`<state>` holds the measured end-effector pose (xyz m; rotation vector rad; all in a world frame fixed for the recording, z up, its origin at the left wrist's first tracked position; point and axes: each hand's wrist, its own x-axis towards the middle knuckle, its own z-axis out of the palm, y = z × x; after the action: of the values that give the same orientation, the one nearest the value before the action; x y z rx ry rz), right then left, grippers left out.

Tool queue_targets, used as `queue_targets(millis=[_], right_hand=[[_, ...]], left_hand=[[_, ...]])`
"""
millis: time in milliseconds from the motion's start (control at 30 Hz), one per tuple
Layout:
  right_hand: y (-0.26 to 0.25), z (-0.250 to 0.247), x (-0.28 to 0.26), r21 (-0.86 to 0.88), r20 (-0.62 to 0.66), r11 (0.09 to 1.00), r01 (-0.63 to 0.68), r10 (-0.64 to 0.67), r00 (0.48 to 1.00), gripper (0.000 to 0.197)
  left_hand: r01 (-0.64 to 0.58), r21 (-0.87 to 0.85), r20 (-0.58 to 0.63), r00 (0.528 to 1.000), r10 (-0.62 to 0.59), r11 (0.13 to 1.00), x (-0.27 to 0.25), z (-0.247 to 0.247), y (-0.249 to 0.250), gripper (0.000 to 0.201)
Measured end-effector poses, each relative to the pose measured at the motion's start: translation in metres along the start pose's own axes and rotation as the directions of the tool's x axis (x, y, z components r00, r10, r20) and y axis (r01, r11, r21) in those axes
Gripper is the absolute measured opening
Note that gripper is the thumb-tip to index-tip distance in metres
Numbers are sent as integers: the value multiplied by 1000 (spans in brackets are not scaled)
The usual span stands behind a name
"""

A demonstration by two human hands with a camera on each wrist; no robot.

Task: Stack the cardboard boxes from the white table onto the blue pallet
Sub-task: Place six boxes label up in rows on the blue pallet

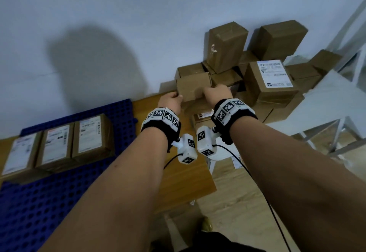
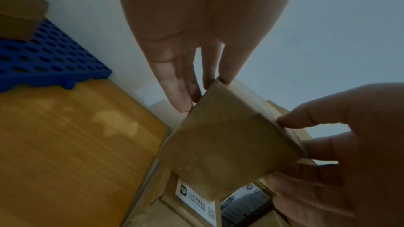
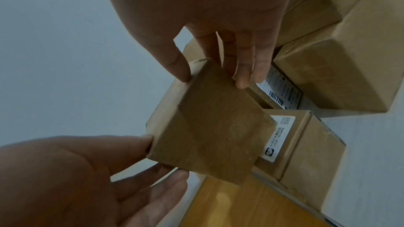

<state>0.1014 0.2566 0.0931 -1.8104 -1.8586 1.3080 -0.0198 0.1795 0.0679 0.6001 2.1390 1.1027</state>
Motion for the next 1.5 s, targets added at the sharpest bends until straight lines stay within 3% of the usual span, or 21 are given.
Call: queue_targets(millis=[167, 367, 567, 700, 767, 867, 1133, 1267, 1500], right_hand=[[-6, 23, -23, 60, -39, 997, 40, -37, 999, 58], [-9, 52, -67, 30, 12, 999, 28, -28, 1000, 89], [5, 98, -126, 19, 71, 1000, -3, 2, 997, 66], [13, 133, -174, 6, 126, 1000, 19, -20, 992, 47], [18, 153, -196, 2, 154, 1000, 21, -21, 988, 42], [25, 183, -225, -2, 210, 1000, 14, -13, 978, 44], [18, 261, -286, -123, 345, 983, 136, -86, 935, 18], [4, 305, -307, -232, 442, 948, 217, -96, 892, 20], [-25, 367, -323, -296, 556, 899, 324, -114, 823, 25]], left_hand=[[65, -188, -1, 998, -67, 980, -14, -26, -26, 38], [19, -55, -52, 998, -22, 998, -53, -77, -65, 38], [6, -45, -23, 1000, -7, 999, -98, -129, -116, 49], [117, -332, 15, 993, -119, 936, -127, -160, -156, 38], [175, -394, 47, 984, -170, 902, -141, -178, -173, 28], [224, -320, 44, 974, -222, 920, -159, -202, -203, 25], [233, -255, -114, 957, -268, 939, -201, -272, -276, 24], [262, -166, -189, 938, -291, 951, -214, -311, -302, 32], [330, -12, -256, 911, -322, 944, -210, -363, -327, 22]])
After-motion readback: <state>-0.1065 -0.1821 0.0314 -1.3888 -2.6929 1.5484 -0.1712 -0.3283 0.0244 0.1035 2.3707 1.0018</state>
